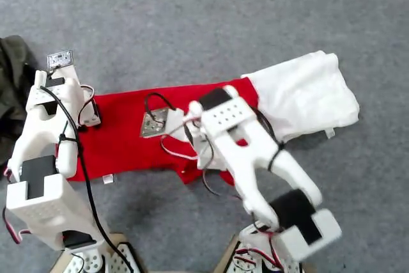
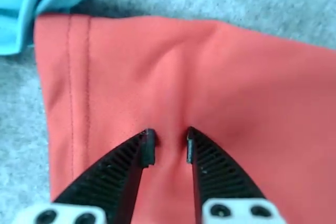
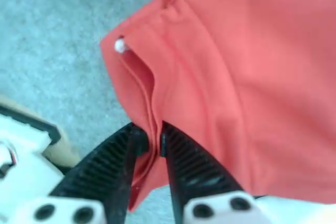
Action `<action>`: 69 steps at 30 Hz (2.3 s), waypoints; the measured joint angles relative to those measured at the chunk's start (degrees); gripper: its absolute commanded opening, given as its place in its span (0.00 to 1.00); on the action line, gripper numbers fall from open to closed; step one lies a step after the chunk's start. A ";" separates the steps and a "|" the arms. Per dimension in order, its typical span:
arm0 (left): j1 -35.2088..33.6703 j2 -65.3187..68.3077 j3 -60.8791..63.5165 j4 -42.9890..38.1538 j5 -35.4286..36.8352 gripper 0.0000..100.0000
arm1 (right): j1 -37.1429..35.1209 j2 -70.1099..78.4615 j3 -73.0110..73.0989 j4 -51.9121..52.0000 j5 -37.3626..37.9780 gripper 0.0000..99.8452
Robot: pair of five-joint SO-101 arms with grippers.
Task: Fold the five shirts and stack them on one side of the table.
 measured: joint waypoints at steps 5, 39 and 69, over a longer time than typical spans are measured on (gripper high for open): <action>0.00 0.00 0.00 0.00 0.00 0.12 | 0.09 8.70 -10.73 0.79 1.85 0.01; 0.00 0.00 0.00 0.00 0.00 0.12 | 7.21 46.07 -59.43 11.43 2.90 0.22; -0.09 0.00 0.00 0.00 0.00 0.12 | 18.73 37.19 -39.12 -4.40 -7.47 0.01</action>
